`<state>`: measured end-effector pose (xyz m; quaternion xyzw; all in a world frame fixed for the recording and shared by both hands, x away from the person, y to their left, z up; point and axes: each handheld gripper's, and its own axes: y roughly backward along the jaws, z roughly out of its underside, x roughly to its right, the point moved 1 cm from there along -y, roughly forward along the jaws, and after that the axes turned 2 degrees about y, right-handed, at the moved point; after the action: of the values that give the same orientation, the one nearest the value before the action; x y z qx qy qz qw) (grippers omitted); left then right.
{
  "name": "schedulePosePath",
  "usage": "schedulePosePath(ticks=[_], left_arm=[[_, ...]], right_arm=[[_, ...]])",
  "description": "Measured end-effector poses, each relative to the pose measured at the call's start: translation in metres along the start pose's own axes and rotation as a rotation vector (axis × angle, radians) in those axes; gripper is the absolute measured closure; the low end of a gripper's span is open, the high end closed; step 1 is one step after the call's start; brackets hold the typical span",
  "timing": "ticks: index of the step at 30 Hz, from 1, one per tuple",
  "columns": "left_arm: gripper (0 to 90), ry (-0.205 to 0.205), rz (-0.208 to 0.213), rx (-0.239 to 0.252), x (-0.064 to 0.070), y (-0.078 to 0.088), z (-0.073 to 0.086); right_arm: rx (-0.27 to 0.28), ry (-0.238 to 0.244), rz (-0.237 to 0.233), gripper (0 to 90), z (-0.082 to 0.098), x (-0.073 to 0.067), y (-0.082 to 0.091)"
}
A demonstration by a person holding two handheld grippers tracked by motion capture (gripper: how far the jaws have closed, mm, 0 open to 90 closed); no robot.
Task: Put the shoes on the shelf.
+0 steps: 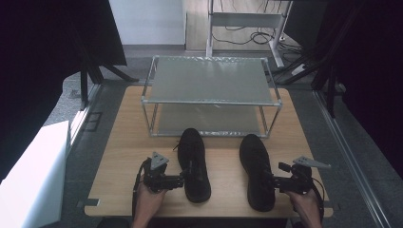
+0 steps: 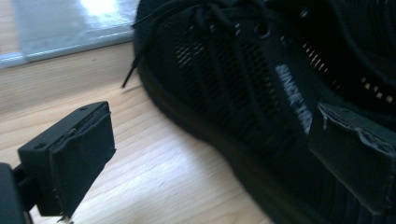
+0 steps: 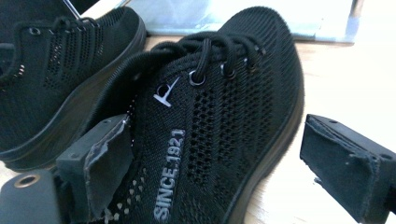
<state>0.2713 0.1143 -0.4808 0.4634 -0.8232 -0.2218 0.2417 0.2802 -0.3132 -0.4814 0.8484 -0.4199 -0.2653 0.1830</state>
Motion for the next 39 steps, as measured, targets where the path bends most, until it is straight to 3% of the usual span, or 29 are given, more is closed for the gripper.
schedulePosePath(ticks=[5,7,12,14,19,23,26,27,29,33,39], left_arm=[[0.0,0.006,0.020,-0.004,0.007,-0.013,-0.003],[0.0,0.028,0.040,0.003,0.008,-0.016,-0.005],[0.0,0.034,0.050,-0.003,0.012,-0.026,-0.012],[0.0,0.016,0.036,-0.028,0.016,-0.033,-0.013],[0.0,0.016,0.010,-0.059,0.015,-0.046,-0.013],[0.0,-0.004,-0.035,-0.091,0.014,-0.053,-0.012],[0.0,0.014,-0.028,-0.104,0.009,-0.057,-0.012],[2.8,0.011,-0.040,-0.100,0.009,-0.057,-0.012],[8.6,0.023,-0.009,-0.115,0.007,-0.059,-0.012],[23.2,0.008,-0.055,-0.097,0.005,-0.056,-0.015],[44.6,-0.013,-0.072,-0.094,-0.005,-0.053,-0.018]], right_arm=[[-0.014,-0.027,-0.005,8.2,0.002,0.001,-0.012],[-0.019,-0.027,0.001,7.6,0.002,0.001,-0.015],[-0.042,-0.005,0.019,8.1,0.002,0.001,-0.023],[-0.048,0.000,0.030,9.3,0.002,0.000,-0.026],[-0.056,0.028,0.082,15.2,0.001,-0.005,-0.033],[-0.052,0.034,0.122,18.3,-0.001,-0.007,-0.036],[-0.046,0.031,0.147,22.3,-0.002,-0.006,-0.038],[-0.044,0.030,0.155,24.3,-0.002,-0.006,-0.039],[-0.036,0.025,0.171,29.2,-0.002,-0.004,-0.039],[-0.032,0.036,0.200,38.2,-0.002,-0.003,-0.039],[-0.029,0.082,0.261,59.5,-0.003,-0.002,-0.038]])
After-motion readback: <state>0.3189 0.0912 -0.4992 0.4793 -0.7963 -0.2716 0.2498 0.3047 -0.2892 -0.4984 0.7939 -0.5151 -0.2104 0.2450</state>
